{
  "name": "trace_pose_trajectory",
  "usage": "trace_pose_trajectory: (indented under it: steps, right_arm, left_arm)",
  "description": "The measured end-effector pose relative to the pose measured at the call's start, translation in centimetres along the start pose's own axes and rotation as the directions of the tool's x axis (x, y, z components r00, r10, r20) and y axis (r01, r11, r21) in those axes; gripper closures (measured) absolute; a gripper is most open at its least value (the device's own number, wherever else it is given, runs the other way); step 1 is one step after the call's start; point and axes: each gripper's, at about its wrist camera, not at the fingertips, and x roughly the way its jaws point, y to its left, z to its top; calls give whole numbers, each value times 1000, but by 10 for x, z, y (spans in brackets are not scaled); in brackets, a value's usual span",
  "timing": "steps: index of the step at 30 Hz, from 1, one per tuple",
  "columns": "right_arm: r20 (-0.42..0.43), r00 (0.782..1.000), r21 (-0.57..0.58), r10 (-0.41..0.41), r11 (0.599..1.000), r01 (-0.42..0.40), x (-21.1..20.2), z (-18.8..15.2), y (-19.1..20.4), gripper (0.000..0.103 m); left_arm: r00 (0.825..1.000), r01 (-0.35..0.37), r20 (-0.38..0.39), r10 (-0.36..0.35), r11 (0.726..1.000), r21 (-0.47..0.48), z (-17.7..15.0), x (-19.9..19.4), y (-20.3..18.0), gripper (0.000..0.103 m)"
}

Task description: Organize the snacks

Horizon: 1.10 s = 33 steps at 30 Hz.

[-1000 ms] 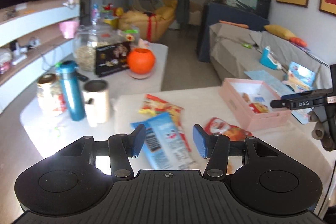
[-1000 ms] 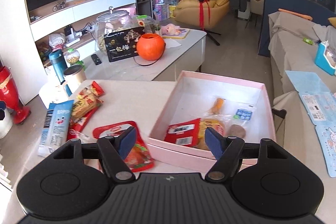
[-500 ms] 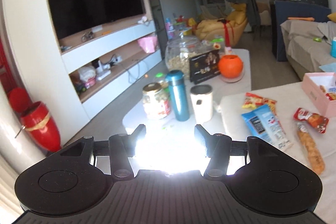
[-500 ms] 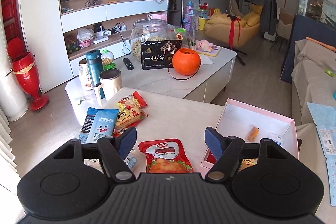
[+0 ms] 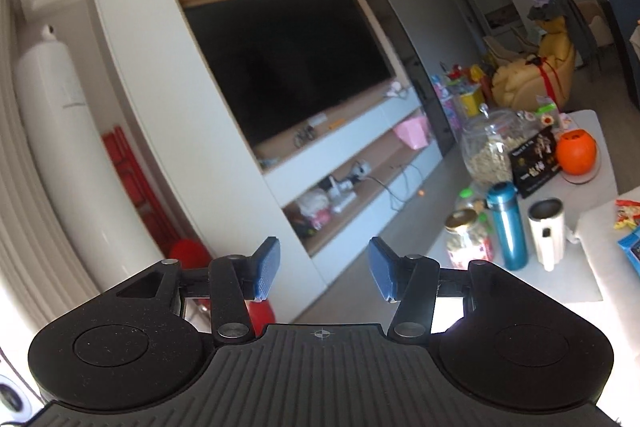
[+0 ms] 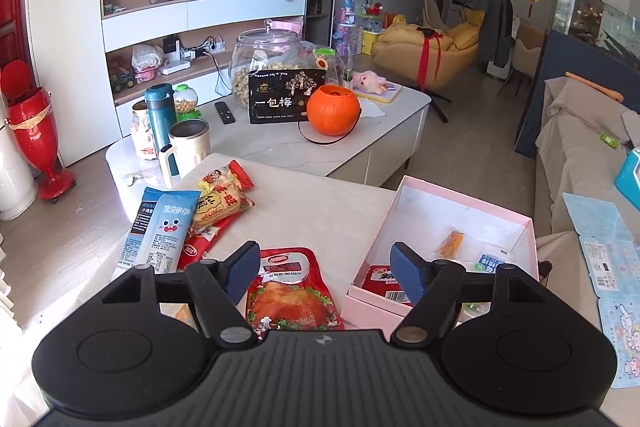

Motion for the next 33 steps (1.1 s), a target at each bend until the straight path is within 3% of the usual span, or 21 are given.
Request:
trace_pose_trajectory:
  steps: [2, 4, 6, 8, 9, 10, 12, 13, 16, 19, 20, 23, 25, 26, 27, 30, 33]
  right_arm:
    - [6, 1000, 1, 2, 1000, -2, 0, 0, 1, 31]
    - [7, 1000, 9, 17, 1000, -17, 1, 0, 2, 31]
    - [3, 1000, 11, 28, 1000, -28, 3, -2, 2, 31]
    - [-9, 999, 15, 32, 999, -32, 8, -6, 3, 31]
    - [-20, 999, 20, 34, 999, -34, 10, -8, 3, 31]
    - [-30, 999, 24, 37, 999, -36, 12, -11, 3, 31]
    - [-45, 998, 25, 41, 999, -40, 16, -18, 4, 31]
    - [-49, 998, 21, 41, 999, -40, 17, -22, 5, 31]
    - [-74, 996, 11, 42, 999, -42, 25, -35, 8, 31]
    - [-97, 994, 48, 55, 998, -51, 34, -46, 4, 31]
    - [-105, 992, 65, 65, 996, -58, 37, -49, 2, 31]
    - [-128, 988, 103, 89, 992, -76, 45, -61, -2, 31]
    - [-145, 985, 108, 99, 991, -84, 52, -69, -2, 31]
    - [-152, 983, 107, 100, 991, -84, 55, -71, -3, 31]
    - [-161, 982, 105, 100, 991, -84, 59, -73, -3, 31]
    - [-174, 979, 107, 103, 991, -85, 69, -74, -5, 31]
    - [-174, 976, 143, 130, 984, -106, 78, -72, -4, 30]
  left_arm:
    - [1000, -3, 22, 4, 999, -54, 11, -8, 12, 47]
    - [999, 49, 21, -47, 990, -130, 18, -12, 17, 47]
    - [991, 135, 24, -133, 972, -192, 19, -13, 7, 48]
    - [965, 253, -2, -261, 936, -245, 18, -7, -17, 48]
    - [944, 312, -20, -329, 910, -273, 16, -3, -32, 48]
    - [910, 381, -42, -413, 871, -309, 13, 3, -53, 48]
    - [839, 480, -78, -539, 800, -359, 4, 15, -96, 48]
    - [793, 529, -96, -602, 758, -382, 0, 22, -125, 49]
    - [678, 635, -112, -726, 656, -407, -12, 34, -203, 49]
    - [566, 697, -139, -813, 561, -447, -23, 45, -279, 49]
    - [544, 702, -149, -826, 545, -458, -28, 46, -300, 49]
    - [527, 708, -170, -833, 541, -455, -35, 46, -349, 51]
    - [484, 730, -190, -854, 513, -451, -42, 42, -376, 51]
    - [477, 737, -198, -856, 512, -440, -45, 41, -383, 50]
    - [491, 739, -208, -846, 530, -415, -46, 37, -388, 49]
    - [569, 693, -213, -794, 603, -395, -47, 48, -378, 50]
    - [650, 573, -205, -732, 649, -500, -51, 80, -350, 51]
